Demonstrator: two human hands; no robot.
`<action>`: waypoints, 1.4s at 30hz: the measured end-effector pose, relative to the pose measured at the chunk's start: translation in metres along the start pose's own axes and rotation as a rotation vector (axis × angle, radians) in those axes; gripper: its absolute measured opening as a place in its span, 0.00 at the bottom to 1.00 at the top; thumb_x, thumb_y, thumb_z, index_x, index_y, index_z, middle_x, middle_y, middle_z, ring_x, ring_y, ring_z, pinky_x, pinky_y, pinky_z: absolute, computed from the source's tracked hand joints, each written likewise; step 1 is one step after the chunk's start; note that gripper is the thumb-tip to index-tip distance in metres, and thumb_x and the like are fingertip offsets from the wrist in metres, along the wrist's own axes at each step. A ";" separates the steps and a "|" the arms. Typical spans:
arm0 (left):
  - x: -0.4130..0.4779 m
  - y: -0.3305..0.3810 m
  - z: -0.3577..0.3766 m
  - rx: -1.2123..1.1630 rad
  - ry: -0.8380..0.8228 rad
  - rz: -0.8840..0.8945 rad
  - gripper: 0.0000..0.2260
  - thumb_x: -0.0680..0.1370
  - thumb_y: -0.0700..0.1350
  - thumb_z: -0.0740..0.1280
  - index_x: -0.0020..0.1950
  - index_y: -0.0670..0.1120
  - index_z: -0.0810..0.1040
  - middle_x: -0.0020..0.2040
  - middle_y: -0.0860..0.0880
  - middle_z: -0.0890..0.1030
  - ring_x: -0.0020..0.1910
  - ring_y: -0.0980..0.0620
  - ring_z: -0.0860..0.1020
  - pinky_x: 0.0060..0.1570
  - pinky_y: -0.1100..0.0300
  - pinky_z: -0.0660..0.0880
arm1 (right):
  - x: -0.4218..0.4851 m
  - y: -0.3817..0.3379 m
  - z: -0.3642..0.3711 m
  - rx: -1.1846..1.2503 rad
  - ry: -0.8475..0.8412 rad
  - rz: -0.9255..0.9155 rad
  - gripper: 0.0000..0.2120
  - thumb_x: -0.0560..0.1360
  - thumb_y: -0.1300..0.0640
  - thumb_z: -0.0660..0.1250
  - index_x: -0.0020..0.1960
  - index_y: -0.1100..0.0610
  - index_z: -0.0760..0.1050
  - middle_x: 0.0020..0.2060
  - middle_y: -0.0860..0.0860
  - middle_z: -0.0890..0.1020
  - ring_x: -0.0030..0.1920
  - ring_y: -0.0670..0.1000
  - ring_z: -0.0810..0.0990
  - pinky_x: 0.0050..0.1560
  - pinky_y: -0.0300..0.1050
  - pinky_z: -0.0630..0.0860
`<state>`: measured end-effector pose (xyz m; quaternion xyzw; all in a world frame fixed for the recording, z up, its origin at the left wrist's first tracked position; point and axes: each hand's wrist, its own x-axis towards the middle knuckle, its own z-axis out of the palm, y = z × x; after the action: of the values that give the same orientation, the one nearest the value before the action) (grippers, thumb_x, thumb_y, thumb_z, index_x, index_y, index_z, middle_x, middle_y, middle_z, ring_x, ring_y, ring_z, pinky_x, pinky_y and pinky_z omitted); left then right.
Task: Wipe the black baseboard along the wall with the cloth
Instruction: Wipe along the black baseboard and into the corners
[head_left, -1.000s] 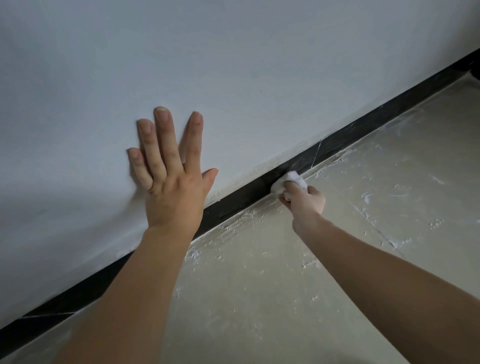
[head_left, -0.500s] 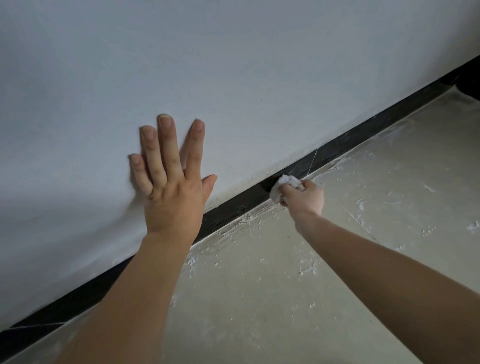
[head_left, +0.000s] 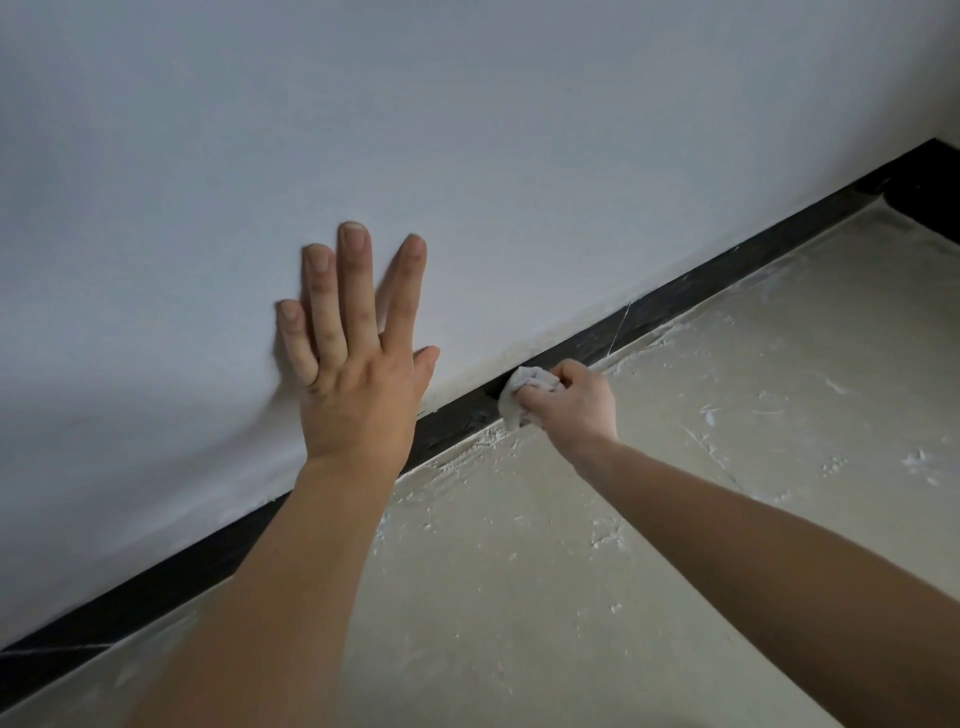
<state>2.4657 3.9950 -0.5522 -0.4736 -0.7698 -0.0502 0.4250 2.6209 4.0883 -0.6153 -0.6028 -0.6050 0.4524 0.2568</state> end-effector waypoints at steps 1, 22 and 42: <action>0.000 0.001 0.000 -0.004 -0.005 -0.008 0.47 0.73 0.63 0.66 0.79 0.51 0.38 0.73 0.41 0.26 0.72 0.43 0.26 0.70 0.47 0.31 | 0.005 0.000 -0.004 -0.009 0.033 0.025 0.08 0.68 0.60 0.71 0.37 0.60 0.72 0.29 0.52 0.73 0.31 0.50 0.70 0.29 0.41 0.67; 0.023 0.072 -0.010 -0.335 -0.024 -0.171 0.48 0.72 0.56 0.71 0.79 0.49 0.40 0.75 0.40 0.30 0.74 0.43 0.30 0.73 0.45 0.39 | 0.033 -0.053 -0.089 -0.729 -0.276 -0.206 0.10 0.70 0.57 0.65 0.34 0.57 0.66 0.30 0.50 0.71 0.29 0.48 0.68 0.28 0.41 0.64; 0.045 0.123 -0.028 -0.042 -0.266 -0.446 0.44 0.77 0.66 0.59 0.76 0.37 0.43 0.72 0.24 0.49 0.73 0.27 0.47 0.72 0.41 0.45 | 0.102 -0.003 -0.116 -0.490 -0.791 -0.398 0.09 0.73 0.53 0.68 0.42 0.59 0.75 0.34 0.51 0.76 0.32 0.48 0.72 0.29 0.40 0.66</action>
<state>2.5695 4.0796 -0.5433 -0.3033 -0.9030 -0.0960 0.2887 2.7048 4.2144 -0.5835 -0.3010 -0.8475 0.4332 -0.0596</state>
